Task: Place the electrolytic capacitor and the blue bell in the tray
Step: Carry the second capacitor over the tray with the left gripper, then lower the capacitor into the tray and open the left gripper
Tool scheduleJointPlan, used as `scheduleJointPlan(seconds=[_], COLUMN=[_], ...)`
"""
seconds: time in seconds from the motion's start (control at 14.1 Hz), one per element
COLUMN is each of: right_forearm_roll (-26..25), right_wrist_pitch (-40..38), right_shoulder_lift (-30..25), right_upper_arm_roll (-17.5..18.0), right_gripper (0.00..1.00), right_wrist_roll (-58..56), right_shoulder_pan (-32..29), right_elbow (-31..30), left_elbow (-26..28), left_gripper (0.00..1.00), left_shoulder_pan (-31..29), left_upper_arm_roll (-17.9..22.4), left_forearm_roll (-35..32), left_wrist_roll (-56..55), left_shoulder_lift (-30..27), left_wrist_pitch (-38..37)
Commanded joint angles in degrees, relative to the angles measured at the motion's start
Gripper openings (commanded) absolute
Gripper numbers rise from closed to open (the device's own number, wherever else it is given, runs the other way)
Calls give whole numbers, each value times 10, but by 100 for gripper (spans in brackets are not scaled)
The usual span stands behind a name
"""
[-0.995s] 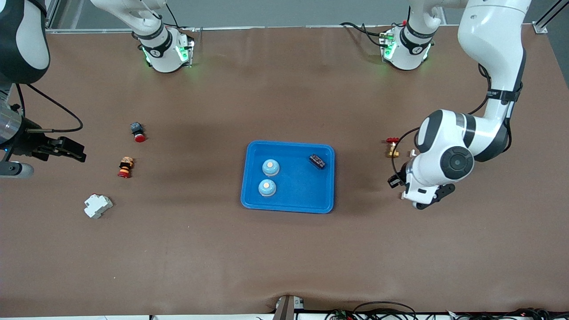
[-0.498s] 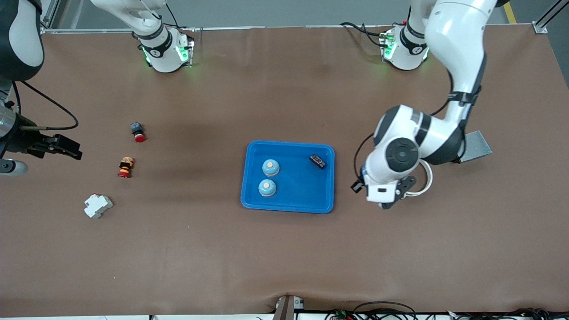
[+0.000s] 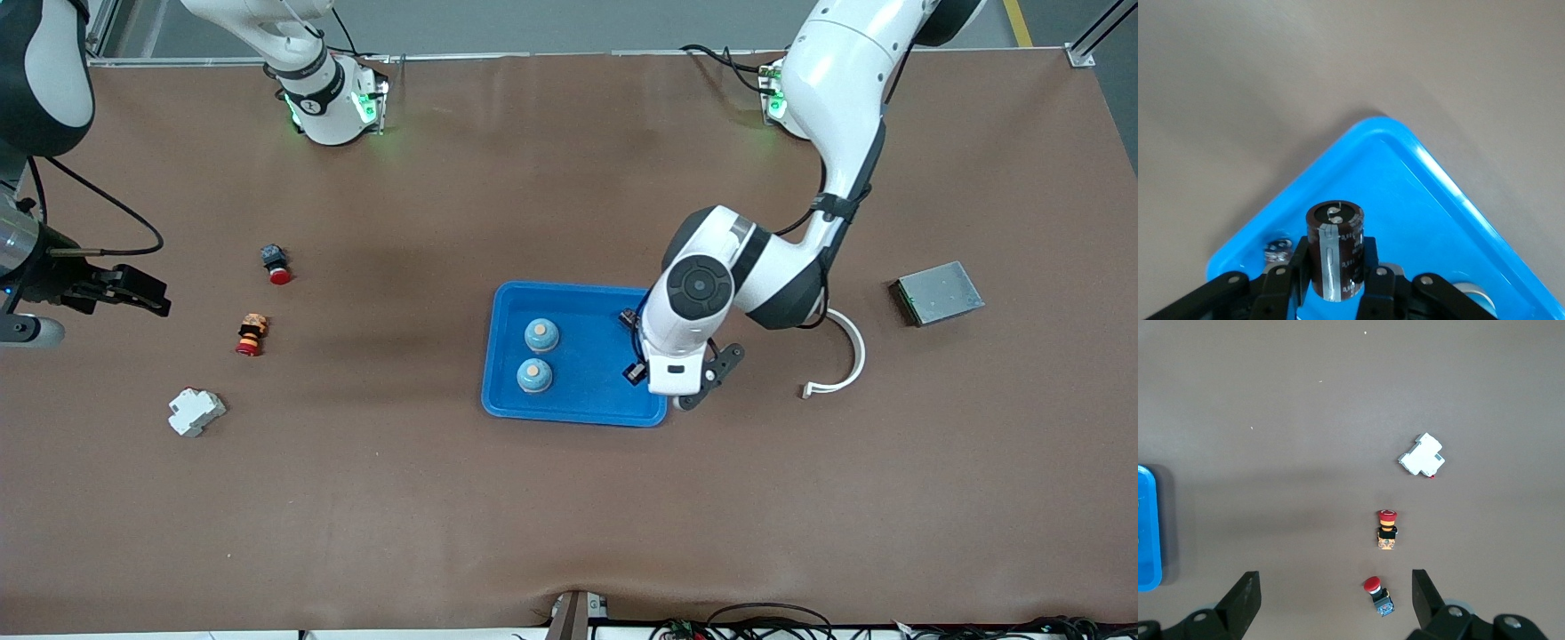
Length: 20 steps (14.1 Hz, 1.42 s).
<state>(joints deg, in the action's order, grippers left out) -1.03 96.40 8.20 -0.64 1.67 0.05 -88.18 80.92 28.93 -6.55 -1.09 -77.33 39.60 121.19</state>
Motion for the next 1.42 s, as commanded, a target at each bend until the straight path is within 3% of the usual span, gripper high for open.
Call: scheduleJointPlan(seconds=[0.0, 0.36, 1.35], right_forearm_roll=[6, 6, 7], right_wrist_pitch=[-2, -1, 0], right_shoulder_lift=[-20, -20, -21], right_upper_arm_roll=[-1, -3, -2], right_gripper=[100, 100, 100], right_wrist_roll=[8, 8, 8], right_shoulder_pan=[1, 9, 3], right_elbow=[-19, -20, -18], left_elbow=[-16, -15, -14], left_gripper=[0, 0, 0], left_shoulder_pan=[12, 29, 28], left_upper_arm_roll=[4, 8, 8], left_forearm_roll=[-8, -13, -13], left_wrist_roll=[-17, -38, -48], left_shoulder_lift=[22, 64, 101], left_wrist_pitch=[19, 63, 114])
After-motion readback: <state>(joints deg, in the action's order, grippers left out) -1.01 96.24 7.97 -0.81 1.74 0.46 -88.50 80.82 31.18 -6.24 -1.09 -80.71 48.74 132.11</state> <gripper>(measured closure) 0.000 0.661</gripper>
